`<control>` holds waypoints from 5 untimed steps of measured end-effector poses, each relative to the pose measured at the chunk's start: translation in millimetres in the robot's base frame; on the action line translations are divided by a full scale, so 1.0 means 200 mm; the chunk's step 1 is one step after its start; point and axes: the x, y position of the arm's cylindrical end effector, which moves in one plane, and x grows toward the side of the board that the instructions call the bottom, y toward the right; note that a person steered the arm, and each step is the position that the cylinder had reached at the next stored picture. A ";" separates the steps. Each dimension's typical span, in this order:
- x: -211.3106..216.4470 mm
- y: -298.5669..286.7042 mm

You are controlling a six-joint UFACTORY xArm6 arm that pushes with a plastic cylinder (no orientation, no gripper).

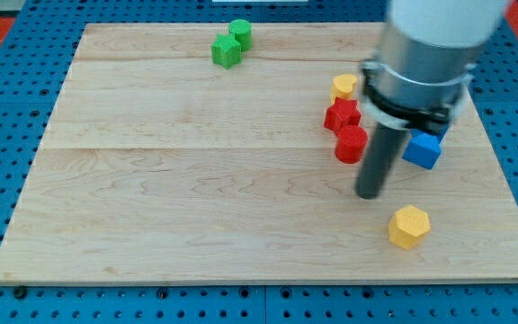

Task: Slightly push the heart into the red star

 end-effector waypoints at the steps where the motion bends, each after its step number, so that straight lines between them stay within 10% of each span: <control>1: -0.33 -0.29; 3: -1.07 -0.38; 5: -1.01 0.15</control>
